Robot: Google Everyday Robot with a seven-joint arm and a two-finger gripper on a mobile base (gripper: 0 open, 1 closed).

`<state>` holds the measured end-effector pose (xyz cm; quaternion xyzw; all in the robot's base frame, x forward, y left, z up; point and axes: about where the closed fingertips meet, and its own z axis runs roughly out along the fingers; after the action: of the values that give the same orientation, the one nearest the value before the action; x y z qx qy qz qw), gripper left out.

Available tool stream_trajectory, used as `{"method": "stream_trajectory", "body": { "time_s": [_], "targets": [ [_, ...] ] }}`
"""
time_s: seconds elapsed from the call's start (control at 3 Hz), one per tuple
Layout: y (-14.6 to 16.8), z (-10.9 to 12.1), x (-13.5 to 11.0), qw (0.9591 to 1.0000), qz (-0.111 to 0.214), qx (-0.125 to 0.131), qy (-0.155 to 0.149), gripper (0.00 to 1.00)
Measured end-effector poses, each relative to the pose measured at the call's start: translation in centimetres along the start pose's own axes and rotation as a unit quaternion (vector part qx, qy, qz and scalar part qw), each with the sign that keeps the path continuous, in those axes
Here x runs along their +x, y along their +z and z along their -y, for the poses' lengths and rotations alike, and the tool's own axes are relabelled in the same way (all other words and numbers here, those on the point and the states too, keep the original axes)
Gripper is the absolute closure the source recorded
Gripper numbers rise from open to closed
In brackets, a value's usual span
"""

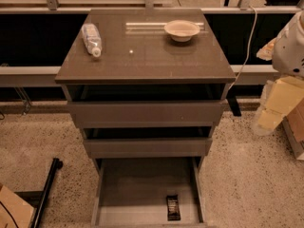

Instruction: Pick rxbar chocolate from bottom drawer and place on counter

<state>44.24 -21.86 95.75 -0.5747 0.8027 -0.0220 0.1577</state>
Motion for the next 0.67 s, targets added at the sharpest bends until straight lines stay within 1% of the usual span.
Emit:
{"method": "stream_trajectory", "body": {
  "time_s": [0.33,0.67],
  "targets": [
    [4.9,0.9,1.2,0.9976,-0.011,-0.002,0.068,0.00],
    [12.3,2.5,3.5,0.9842,-0.028,0.013,0.174,0.00]
  ]
}}
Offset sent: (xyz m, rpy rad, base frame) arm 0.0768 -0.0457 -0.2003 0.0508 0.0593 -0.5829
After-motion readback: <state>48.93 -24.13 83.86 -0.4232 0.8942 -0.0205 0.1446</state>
